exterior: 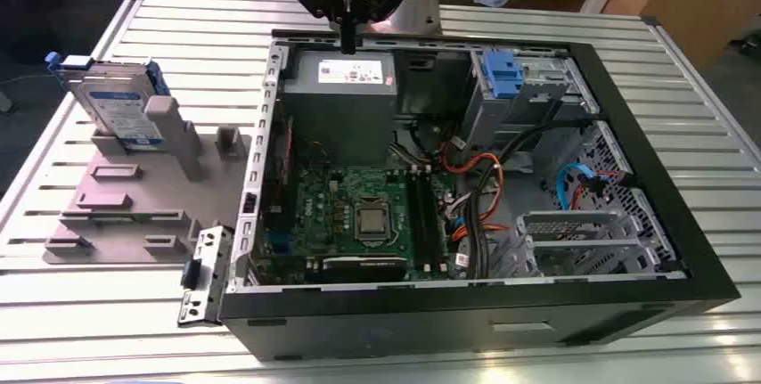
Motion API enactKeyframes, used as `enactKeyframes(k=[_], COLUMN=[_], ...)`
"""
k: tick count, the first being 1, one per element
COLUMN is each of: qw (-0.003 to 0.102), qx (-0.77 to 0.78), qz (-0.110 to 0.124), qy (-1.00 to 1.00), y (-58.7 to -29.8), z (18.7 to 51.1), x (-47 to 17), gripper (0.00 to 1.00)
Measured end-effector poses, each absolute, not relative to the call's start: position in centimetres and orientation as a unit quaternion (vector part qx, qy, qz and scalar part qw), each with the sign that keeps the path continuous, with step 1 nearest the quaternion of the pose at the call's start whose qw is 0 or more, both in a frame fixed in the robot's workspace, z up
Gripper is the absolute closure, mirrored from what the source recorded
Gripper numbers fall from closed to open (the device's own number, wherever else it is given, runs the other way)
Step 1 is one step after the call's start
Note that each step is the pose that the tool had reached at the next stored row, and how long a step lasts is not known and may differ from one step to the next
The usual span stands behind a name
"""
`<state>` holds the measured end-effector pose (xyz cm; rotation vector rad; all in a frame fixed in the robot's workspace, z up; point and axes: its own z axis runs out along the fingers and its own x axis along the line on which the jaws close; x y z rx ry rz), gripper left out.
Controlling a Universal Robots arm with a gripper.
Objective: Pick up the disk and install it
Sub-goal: 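Reach for the disk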
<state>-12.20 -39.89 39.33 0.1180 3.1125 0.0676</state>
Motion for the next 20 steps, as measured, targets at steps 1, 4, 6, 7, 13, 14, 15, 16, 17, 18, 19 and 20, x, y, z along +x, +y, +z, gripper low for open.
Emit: enactKeyframes(k=[1, 4, 6, 7, 13, 14, 15, 16, 17, 18, 19, 20], qw=[0.013, 0.013, 0.013, 0.013, 0.013, 0.013, 0.013, 0.013, 0.013, 0.013, 0.013, 0.013], qx=[0.038, 0.038, 0.038, 0.038, 0.038, 0.038, 0.038, 0.038, 0.038, 0.038, 0.038, 0.038], qz=[0.022, 0.022, 0.022, 0.022, 0.022, 0.022, 0.022, 0.022, 0.022, 0.022, 0.022, 0.022], qy=[0.999, 0.999, 0.999, 0.999, 0.999, 0.999, 0.999, 0.999, 0.999, 0.999, 0.999, 0.999], y=[-39.9, -39.9, -39.9, -39.9, -39.9, -39.9, -39.9, -39.9, -39.9, -39.9, -39.9, -39.9], z=[39.3, 39.3, 39.3, 39.3, 39.3, 39.3, 39.3, 39.3, 39.3, 39.3, 39.3, 39.2], x=[-12.2, -12.2, -12.2, -12.2, -12.5, -12.6, -12.7, -12.8, -12.9, -13.1, -13.2, -13.4], gripper=[0.89, 0.89, 0.89, 0.89, 0.89, 0.89, 0.89, 0.89, 0.89, 0.89, 0.89, 0.89])
